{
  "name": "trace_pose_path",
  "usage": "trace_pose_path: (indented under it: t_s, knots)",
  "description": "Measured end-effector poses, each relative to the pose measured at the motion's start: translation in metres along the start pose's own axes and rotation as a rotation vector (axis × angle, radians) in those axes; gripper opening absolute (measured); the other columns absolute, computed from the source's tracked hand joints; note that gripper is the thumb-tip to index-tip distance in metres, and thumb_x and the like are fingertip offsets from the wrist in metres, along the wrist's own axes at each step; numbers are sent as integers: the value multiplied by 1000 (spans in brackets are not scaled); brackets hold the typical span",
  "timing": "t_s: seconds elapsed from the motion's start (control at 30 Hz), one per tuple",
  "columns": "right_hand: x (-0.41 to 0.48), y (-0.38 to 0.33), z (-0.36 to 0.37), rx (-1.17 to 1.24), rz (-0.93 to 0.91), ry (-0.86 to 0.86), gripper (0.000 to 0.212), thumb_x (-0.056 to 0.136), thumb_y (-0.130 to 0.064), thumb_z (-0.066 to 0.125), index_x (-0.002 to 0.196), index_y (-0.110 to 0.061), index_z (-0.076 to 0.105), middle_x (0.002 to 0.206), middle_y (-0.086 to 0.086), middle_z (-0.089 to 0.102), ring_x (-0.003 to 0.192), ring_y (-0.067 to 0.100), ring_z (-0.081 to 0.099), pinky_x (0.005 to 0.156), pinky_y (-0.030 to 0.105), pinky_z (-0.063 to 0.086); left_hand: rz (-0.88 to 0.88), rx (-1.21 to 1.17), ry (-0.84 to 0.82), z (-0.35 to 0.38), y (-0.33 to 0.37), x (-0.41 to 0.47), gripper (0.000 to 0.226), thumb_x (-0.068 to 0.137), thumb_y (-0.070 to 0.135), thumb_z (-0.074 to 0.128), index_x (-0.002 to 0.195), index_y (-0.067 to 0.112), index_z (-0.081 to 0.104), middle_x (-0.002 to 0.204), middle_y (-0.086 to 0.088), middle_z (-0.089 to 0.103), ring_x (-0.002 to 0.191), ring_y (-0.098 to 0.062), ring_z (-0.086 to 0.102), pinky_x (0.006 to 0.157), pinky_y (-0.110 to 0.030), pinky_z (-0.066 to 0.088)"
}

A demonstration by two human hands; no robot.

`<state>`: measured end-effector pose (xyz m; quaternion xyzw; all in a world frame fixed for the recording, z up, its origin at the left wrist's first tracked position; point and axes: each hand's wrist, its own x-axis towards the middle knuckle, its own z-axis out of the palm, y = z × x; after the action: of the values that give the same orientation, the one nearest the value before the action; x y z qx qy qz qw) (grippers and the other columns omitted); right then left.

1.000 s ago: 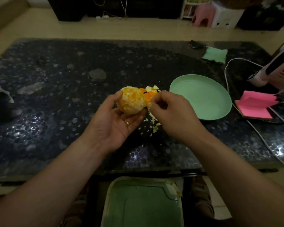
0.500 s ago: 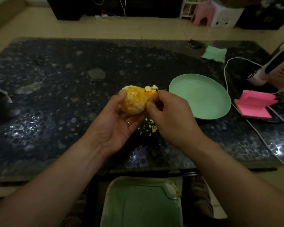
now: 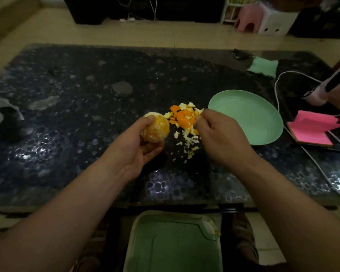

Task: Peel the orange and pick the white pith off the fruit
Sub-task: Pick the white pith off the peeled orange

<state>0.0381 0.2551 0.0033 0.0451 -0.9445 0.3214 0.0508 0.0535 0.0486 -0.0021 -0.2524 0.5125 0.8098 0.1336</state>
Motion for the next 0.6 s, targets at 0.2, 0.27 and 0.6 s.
trace_pose_path:
  t_s: [0.2, 0.27, 0.6]
  knots:
    - [-1, 6, 8, -277, 2, -280, 39, 92, -7, 55, 110, -34, 76, 124, -1, 64, 116, 24, 56, 90, 43, 53, -8, 16, 6, -1, 2, -1, 35, 94, 38, 74, 124, 20, 68, 120, -12, 73, 94, -25, 72, 87, -37, 61]
    - [-1, 5, 5, -235, -29, -169, 36, 94, -10, 51, 92, -33, 78, 109, -3, 69, 105, 23, 60, 84, 42, 54, -4, 18, -16, 0, 2, -3, 33, 95, 37, 73, 122, 19, 69, 118, -12, 73, 94, -25, 72, 85, -37, 61]
    - [-1, -6, -3, 28, -32, -17, 17, 96, -29, 67, 113, -27, 70, 108, -15, 69, 99, 5, 62, 81, 26, 50, 68, 58, -220, 1, -1, 0, 31, 99, 14, 65, 128, 5, 69, 123, -12, 77, 115, -25, 74, 97, -39, 61]
